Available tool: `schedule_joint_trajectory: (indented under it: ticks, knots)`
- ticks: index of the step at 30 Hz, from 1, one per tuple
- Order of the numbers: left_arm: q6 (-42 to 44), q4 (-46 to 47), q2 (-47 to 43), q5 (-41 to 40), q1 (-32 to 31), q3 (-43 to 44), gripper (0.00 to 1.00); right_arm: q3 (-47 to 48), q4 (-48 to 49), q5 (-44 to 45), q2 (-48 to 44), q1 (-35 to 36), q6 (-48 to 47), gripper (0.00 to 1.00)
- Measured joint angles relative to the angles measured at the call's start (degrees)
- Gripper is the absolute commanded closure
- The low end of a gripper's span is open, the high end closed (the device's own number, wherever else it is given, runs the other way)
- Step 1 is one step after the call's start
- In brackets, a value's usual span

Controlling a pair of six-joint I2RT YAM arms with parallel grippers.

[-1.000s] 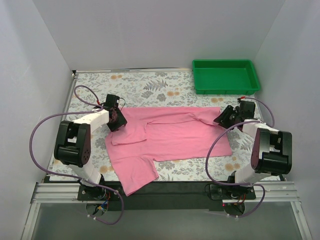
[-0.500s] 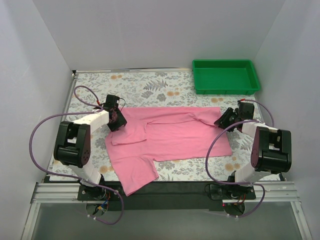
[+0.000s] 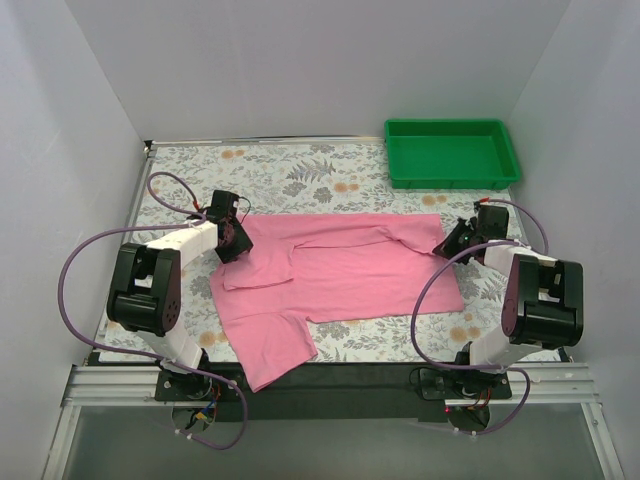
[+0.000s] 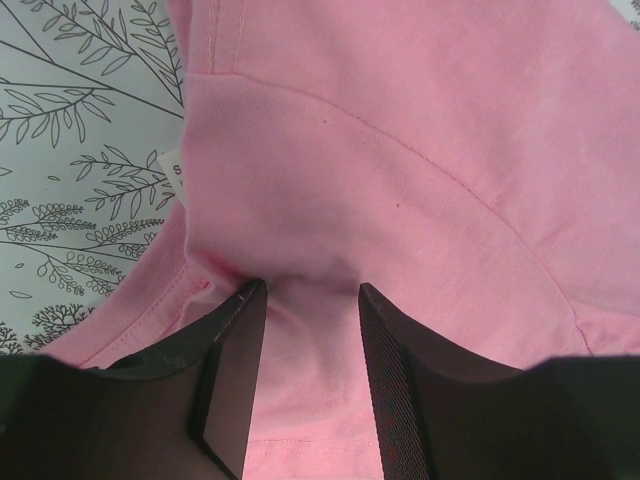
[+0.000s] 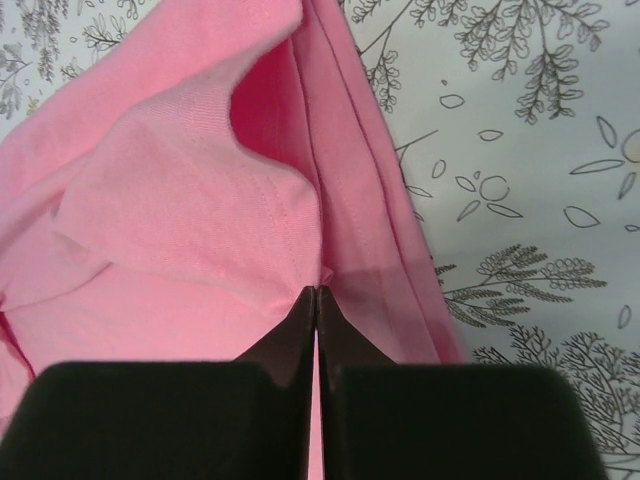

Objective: Fold and stack the t-shirts
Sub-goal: Fold the tshirt

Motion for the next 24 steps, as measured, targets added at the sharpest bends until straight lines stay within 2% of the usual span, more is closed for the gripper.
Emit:
schedule_joint_trajectory:
  ticks: [13, 14, 16, 20, 24]
  knots:
    - [-0.42, 0.0, -0.07, 0.85, 0.9, -0.07, 0.61, 0.0, -5.79, 4.79, -3.82, -1.42, -6.67, 0.98]
    - [-0.42, -0.02, -0.07, 0.87, 0.9, -0.07, 0.61, 0.0, -6.05, 4.92, -3.58, -1.42, -6.99, 0.96]
    - [-0.39, -0.04, -0.09, 0.87, 0.9, -0.07, 0.6, 0.0, -6.71, 5.03, -2.99, -1.42, -7.72, 0.83]
    - [-0.28, -0.26, -0.39, 1.07, 0.92, -0.07, 0.56, 0.85, -8.59, 5.6, -2.93, -1.55, -9.4, 0.66]
    - [0.26, -1.62, -0.96, 1.4, 1.11, -0.04, 0.53, 4.94, -9.88, 4.17, -3.5, -1.57, -10.82, 0.62]
